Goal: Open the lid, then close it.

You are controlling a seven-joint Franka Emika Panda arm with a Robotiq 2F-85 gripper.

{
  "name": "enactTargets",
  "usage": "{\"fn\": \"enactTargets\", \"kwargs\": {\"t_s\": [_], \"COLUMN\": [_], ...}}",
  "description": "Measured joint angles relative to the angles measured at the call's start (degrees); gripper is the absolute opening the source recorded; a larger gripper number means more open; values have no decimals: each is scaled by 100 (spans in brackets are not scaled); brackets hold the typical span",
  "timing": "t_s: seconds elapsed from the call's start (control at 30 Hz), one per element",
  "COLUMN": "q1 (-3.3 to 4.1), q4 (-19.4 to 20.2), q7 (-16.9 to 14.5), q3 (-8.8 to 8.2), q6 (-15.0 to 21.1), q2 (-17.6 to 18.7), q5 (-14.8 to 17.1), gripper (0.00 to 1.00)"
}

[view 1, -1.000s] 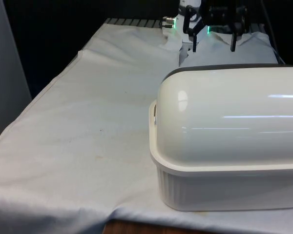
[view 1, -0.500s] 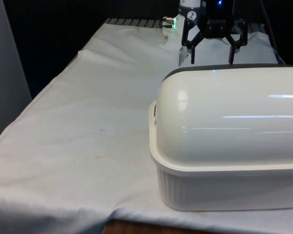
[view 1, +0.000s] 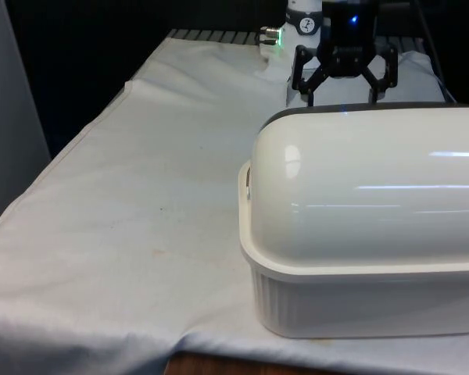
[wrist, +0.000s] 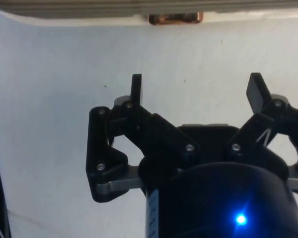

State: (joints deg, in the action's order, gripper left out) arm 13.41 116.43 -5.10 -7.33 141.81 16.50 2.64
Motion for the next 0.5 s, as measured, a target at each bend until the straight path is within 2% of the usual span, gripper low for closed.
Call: {"fn": "enactTargets", "kwargs": {"t_s": [0.13,0.5], "q1": [-6,-6], "q4": [-57,-115], "q7": [-160,-281], "q3": [0,0], "q6": [115,264], "q2": [126,275], "q5": [69,74], "gripper": [100,100]}}
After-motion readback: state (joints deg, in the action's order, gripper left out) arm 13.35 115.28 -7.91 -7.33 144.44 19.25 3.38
